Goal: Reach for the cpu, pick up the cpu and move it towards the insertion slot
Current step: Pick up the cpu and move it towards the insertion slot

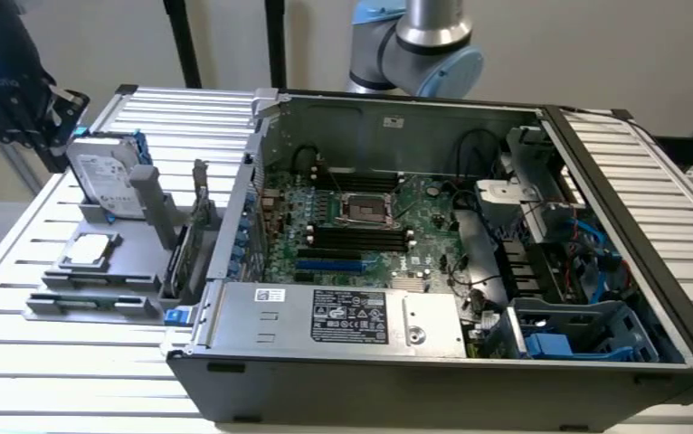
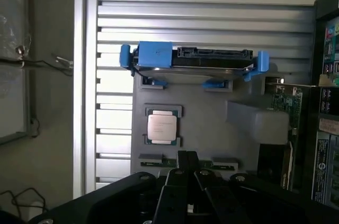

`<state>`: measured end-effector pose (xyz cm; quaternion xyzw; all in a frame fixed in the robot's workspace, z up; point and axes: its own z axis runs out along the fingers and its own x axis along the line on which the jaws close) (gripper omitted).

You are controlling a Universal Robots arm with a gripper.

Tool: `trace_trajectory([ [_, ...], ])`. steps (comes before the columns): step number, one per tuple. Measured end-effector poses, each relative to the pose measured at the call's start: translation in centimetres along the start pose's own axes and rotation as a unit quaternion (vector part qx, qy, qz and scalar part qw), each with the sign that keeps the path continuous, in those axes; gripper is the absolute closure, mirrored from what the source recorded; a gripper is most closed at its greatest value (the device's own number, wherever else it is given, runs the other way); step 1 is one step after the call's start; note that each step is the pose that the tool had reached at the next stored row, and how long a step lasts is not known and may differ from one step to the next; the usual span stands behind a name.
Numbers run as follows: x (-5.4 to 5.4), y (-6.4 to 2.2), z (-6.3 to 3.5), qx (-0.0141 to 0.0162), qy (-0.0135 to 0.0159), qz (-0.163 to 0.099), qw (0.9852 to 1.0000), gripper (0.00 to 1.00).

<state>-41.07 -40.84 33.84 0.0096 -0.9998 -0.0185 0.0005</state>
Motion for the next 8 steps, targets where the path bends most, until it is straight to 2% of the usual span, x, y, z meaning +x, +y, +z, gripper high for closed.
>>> trace_trajectory([
  [3,0.8,0.32,0.03,0.0011,0.0000,0.000,1.0000,0.89],
  [8,1.5,0.90,0.05,0.0037,0.0000,0.000,1.0000,0.89],
])
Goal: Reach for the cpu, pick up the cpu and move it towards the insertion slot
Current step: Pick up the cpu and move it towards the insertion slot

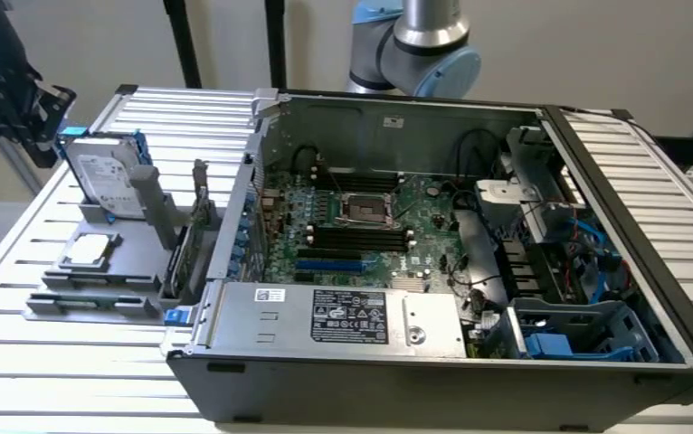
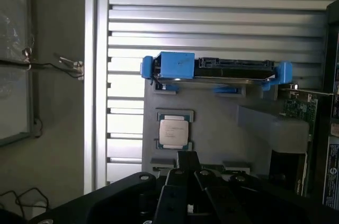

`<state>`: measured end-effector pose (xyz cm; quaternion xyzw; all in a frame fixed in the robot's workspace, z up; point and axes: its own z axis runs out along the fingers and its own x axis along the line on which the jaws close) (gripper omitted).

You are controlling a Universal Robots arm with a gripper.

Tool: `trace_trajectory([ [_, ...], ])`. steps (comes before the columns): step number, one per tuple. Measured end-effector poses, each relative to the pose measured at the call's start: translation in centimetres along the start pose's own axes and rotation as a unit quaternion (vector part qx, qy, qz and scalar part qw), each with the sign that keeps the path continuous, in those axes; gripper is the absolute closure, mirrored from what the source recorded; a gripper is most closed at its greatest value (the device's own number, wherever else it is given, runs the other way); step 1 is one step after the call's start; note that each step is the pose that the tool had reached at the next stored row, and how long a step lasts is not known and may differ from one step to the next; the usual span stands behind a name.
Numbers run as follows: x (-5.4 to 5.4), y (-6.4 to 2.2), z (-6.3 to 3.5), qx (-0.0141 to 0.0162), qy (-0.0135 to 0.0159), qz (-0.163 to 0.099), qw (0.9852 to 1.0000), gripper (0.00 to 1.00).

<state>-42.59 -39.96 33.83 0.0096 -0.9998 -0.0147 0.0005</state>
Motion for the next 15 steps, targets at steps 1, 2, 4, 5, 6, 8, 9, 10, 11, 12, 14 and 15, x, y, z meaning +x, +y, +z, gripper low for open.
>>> trace_trajectory([
  [1,0.11,0.09,0.00,0.0005,0.0000,0.000,1.0000,0.89],
  [2,0.24,0.18,0.01,0.0008,0.0000,0.000,1.0000,0.89],
  [4,0.47,0.27,0.01,0.0014,0.0000,0.000,1.0000,0.89],
  [5,0.55,0.28,0.01,0.0016,0.0001,0.000,1.0000,0.89],
  [6,0.65,0.28,0.01,0.0018,0.0001,0.000,1.0000,0.89],
  [8,0.89,0.29,0.01,0.0021,0.0001,0.000,1.0000,0.89],
  [9,0.96,0.29,0.01,0.0024,0.0000,0.000,1.0000,0.89],
  [10,0.99,0.29,0.01,0.0026,0.0000,0.000,1.0000,0.89],
  [11,1.01,0.29,0.01,0.0028,0.0001,0.000,1.0000,0.89],
  [12,1.02,0.29,0.01,0.0028,0.0001,0.000,1.0000,0.89],
  [14,1.03,0.30,0.01,0.0028,0.0001,0.000,1.0000,0.88],
  [15,1.04,0.29,0.01,0.0029,0.0003,0.000,1.0000,0.82],
])
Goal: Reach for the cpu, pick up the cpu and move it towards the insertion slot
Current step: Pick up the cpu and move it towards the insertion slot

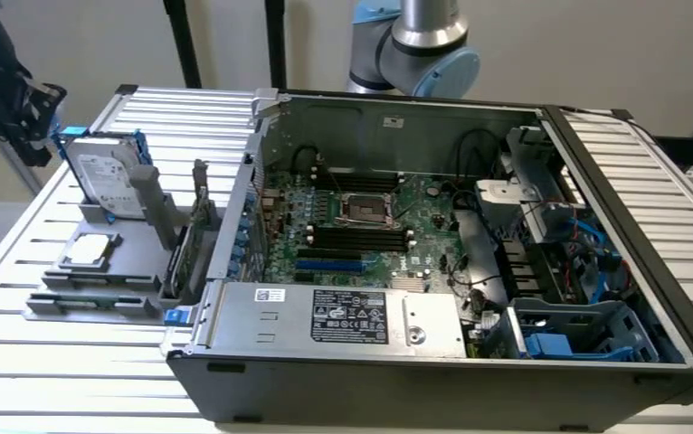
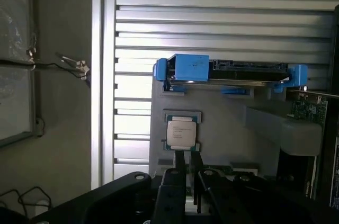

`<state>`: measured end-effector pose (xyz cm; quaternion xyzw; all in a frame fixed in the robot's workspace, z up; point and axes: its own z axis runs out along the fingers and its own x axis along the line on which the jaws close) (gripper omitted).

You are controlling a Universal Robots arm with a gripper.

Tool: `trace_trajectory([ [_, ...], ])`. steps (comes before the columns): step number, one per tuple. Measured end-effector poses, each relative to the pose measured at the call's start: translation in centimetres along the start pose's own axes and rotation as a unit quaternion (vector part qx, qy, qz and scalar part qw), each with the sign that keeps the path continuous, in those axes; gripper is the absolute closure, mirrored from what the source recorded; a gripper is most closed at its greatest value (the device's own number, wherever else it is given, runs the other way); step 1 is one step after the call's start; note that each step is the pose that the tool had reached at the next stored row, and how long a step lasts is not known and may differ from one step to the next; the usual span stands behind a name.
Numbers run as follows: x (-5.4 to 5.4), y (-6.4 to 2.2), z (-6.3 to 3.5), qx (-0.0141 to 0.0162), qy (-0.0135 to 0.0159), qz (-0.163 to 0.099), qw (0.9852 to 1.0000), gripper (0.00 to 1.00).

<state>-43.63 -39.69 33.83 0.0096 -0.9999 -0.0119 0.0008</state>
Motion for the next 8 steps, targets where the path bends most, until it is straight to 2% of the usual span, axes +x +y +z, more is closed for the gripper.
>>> trace_trajectory([
  [2,0.01,0.00,0.00,0.0000,0.0007,0.000,1.0000,0.70],
  [3,0.01,0.00,0.01,-0.0001,0.0011,0.000,1.0000,0.70],
  [5,0.00,0.00,0.04,-0.0001,0.0020,0.000,1.0000,0.58],
  [8,0.00,0.00,0.11,0.0000,0.0039,0.000,1.0000,0.53],
])
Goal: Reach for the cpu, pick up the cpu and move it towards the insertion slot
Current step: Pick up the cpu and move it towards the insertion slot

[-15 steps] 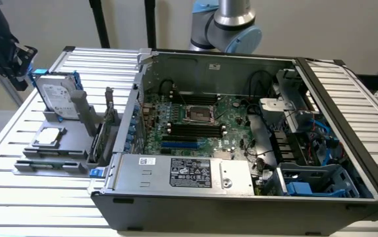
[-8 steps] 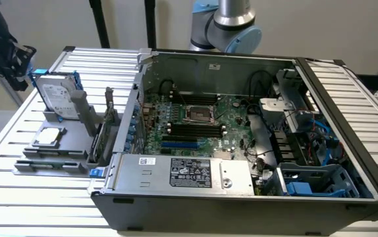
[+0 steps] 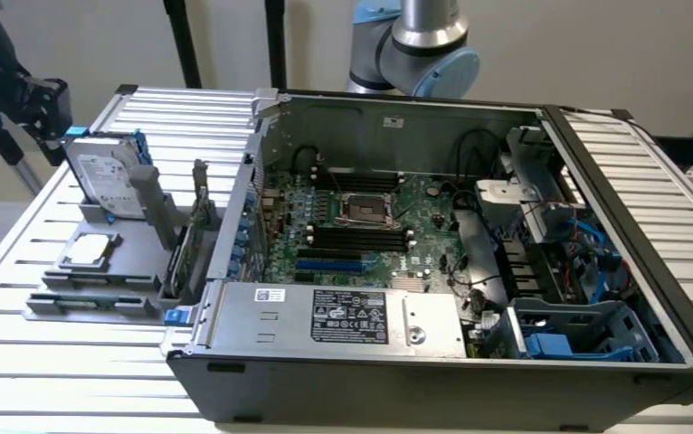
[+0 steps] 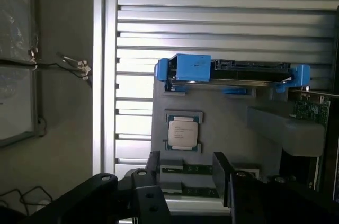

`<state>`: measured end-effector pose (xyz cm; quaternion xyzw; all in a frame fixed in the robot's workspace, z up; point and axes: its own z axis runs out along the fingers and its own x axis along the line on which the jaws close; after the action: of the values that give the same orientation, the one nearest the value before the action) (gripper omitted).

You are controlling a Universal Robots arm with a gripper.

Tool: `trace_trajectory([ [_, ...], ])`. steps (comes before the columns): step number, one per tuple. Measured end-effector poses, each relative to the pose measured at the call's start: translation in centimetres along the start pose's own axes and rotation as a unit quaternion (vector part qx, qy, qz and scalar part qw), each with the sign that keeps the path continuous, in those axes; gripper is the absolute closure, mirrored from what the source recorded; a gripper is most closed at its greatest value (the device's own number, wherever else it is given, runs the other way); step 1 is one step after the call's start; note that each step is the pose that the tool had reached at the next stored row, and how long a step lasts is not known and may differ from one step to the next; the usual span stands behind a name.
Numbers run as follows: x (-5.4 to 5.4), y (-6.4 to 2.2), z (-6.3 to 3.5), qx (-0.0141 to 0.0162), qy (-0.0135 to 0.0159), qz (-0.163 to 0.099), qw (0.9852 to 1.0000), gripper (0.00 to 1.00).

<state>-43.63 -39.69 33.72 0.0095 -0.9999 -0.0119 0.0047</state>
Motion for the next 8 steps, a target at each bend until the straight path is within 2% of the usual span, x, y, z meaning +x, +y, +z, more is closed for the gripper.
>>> trace_trajectory([
  [1,0.00,0.00,0.06,-0.0001,0.0005,0.000,1.0000,0.41],
  [4,0.00,-0.01,0.37,-0.0002,0.0033,0.000,1.0000,0.35],
  [5,0.00,-0.02,0.50,-0.0002,0.0042,0.000,1.0000,0.29],
  [8,-0.01,-0.03,1.05,-0.0002,0.0050,0.000,1.0000,0.29],
])
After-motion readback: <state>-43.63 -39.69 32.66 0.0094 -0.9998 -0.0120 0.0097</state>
